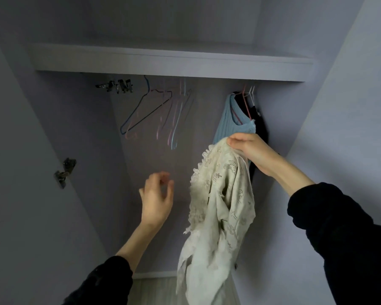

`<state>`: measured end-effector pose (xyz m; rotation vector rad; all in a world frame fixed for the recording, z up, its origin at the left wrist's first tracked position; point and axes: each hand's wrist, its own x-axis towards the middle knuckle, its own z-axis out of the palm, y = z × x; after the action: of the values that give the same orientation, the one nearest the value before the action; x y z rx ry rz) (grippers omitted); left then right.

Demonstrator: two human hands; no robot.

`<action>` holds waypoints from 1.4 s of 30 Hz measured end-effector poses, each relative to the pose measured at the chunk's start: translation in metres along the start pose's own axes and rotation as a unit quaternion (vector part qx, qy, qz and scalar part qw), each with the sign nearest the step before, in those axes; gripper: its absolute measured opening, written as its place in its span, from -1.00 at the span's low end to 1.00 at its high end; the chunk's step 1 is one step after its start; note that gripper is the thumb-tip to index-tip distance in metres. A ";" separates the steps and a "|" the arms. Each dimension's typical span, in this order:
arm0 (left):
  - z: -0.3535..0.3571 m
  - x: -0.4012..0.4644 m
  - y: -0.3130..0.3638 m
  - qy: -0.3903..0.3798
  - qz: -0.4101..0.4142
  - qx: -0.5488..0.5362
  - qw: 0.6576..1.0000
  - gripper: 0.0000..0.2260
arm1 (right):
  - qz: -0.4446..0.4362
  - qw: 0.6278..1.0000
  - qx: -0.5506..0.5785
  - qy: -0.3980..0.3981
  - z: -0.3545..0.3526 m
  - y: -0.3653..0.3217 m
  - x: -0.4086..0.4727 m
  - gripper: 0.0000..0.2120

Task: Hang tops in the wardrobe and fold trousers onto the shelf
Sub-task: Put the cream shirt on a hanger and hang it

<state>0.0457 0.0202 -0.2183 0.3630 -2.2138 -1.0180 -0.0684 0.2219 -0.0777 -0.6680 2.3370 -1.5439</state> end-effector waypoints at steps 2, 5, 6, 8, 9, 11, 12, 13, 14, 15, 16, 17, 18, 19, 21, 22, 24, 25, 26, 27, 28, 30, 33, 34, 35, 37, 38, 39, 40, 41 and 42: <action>0.010 -0.009 0.009 -0.084 0.068 0.046 0.993 -0.71 | -0.014 1.000 0.002 0.008 -0.001 -0.001 -0.002 -0.81; 0.031 -0.015 0.012 -0.198 0.041 0.076 0.976 -0.73 | -0.034 0.999 -0.013 -0.007 -0.005 -0.003 -0.007 -0.73; 0.036 -0.014 0.012 -0.214 0.012 0.075 0.974 -0.68 | -0.040 0.999 -0.021 -0.017 -0.006 -0.004 -0.010 -0.71; 0.044 -0.013 0.013 -0.226 -0.013 0.081 0.971 -0.60 | -0.054 0.997 -0.039 -0.033 -0.010 -0.008 -0.016 -0.72; 0.048 -0.011 0.015 -0.226 -0.016 0.082 0.971 -0.57 | -0.061 0.996 -0.050 -0.038 -0.012 -0.010 -0.018 -0.71; 0.054 -0.007 0.020 -0.216 -0.020 0.079 0.973 -0.54 | -0.074 0.993 -0.074 -0.047 -0.016 -0.013 -0.022 -0.70; 0.057 -0.005 0.025 -0.205 -0.022 0.079 0.975 -0.55 | -0.080 0.992 -0.084 -0.050 -0.018 -0.015 -0.024 -0.71; 0.059 -0.003 0.028 -0.194 -0.028 0.082 0.977 -0.56 | -0.087 0.991 -0.091 -0.054 -0.019 -0.016 -0.026 -0.72; 0.061 -0.002 0.031 -0.186 -0.032 0.089 0.978 -0.56 | -0.093 0.989 -0.097 -0.056 -0.020 -0.017 -0.027 -0.73; 0.063 -0.001 0.033 -0.186 -0.037 0.099 0.977 -0.57 | -0.099 0.988 -0.102 -0.057 -0.022 -0.018 -0.029 -0.74; 0.066 0.001 0.035 -0.187 -0.040 0.106 0.976 -0.59 | -0.104 0.987 -0.107 -0.055 -0.025 -0.018 -0.031 -0.75; 0.067 0.002 0.034 -0.186 -0.043 0.109 0.976 -0.63 | -0.111 0.986 -0.110 -0.056 -0.025 -0.018 -0.033 -0.76; 0.070 0.003 0.034 -0.180 -0.037 0.107 0.977 -0.70 | -0.115 0.985 -0.114 -0.052 -0.028 -0.017 -0.034 -0.77; 0.071 0.003 0.034 -0.170 -0.027 0.105 0.979 -0.78 | -0.118 0.985 -0.120 -0.047 -0.031 -0.017 -0.035 -0.79; 0.070 0.003 0.033 -0.157 -0.023 0.102 0.982 -0.81 | -0.119 0.983 -0.140 -0.022 -0.035 -0.015 -0.036 -0.79; 0.069 0.003 0.032 -0.155 -0.025 0.098 0.983 -0.80 | -0.114 0.982 -0.151 -0.003 -0.037 -0.012 -0.035 -0.78; 0.067 0.004 0.027 -0.152 -0.040 0.075 0.985 -0.81 | -0.099 0.980 -0.165 0.046 -0.042 -0.006 -0.033 -0.79; 0.064 0.006 0.025 -0.154 -0.054 0.062 0.985 -0.82 | -0.090 0.979 -0.168 0.070 -0.044 -0.004 -0.032 -0.82; 0.062 0.008 0.022 -0.159 -0.069 0.046 0.984 -0.82 | -0.076 0.979 -0.170 0.088 -0.046 -0.001 -0.032 -0.85; 0.058 0.012 0.020 -0.162 -0.083 0.030 0.983 -0.82 | -0.059 0.978 -0.175 0.100 -0.048 0.002 -0.031 -0.86; 0.053 0.016 0.017 -0.164 -0.093 0.015 0.982 -0.81 | -0.038 0.977 -0.180 0.107 -0.050 0.006 -0.029 -0.85; 0.040 0.025 0.013 -0.179 -0.094 0.007 0.979 -0.81 | 0.004 0.974 -0.197 0.115 -0.054 0.019 -0.025 -0.80; 0.015 0.044 0.016 -0.211 -0.059 -0.005 0.976 -0.87 | 0.067 0.962 -0.235 0.125 -0.053 0.042 -0.020 -0.76; 0.008 0.051 0.021 -0.217 -0.046 -0.020 0.975 -0.89 | 0.091 0.953 -0.265 0.119 -0.052 0.051 -0.019 -0.75; 0.000 0.058 0.030 -0.225 -0.031 -0.030 0.973 -0.90 | 0.112 0.939 -0.308 0.103 -0.046 0.058 -0.018 -0.74; -0.014 0.071 0.050 -0.245 0.009 -0.034 0.969 -0.90 | 0.125 0.912 -0.386 0.055 -0.030 0.068 -0.019 -0.82; -0.019 0.078 0.061 -0.259 0.037 -0.027 0.965 -0.90 | 0.118 0.920 -0.374 0.023 -0.018 0.070 -0.019 -0.92; -0.022 0.083 0.073 -0.279 0.066 -0.015 0.958 -0.89 | 0.107 0.932 -0.346 -0.008 -0.007 0.069 -0.020 -0.74; -0.024 0.086 0.083 -0.299 0.095 0.004 0.950 -0.89 | 0.083 0.948 -0.306 -0.036 0.006 0.067 -0.020 -0.50; -0.024 0.088 0.091 -0.315 0.120 0.022 0.941 -0.89 | 0.055 0.958 -0.277 -0.053 0.019 0.063 -0.019 -0.34; -0.024 0.089 0.098 -0.322 0.138 0.032 0.936 -0.89 | 0.013 0.962 -0.266 -0.054 0.033 0.060 -0.017 -0.31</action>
<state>-0.0019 0.0274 -0.0925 -0.3044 -2.7755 -1.0020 -0.0528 0.2244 -0.1462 -0.8043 2.6719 -0.8294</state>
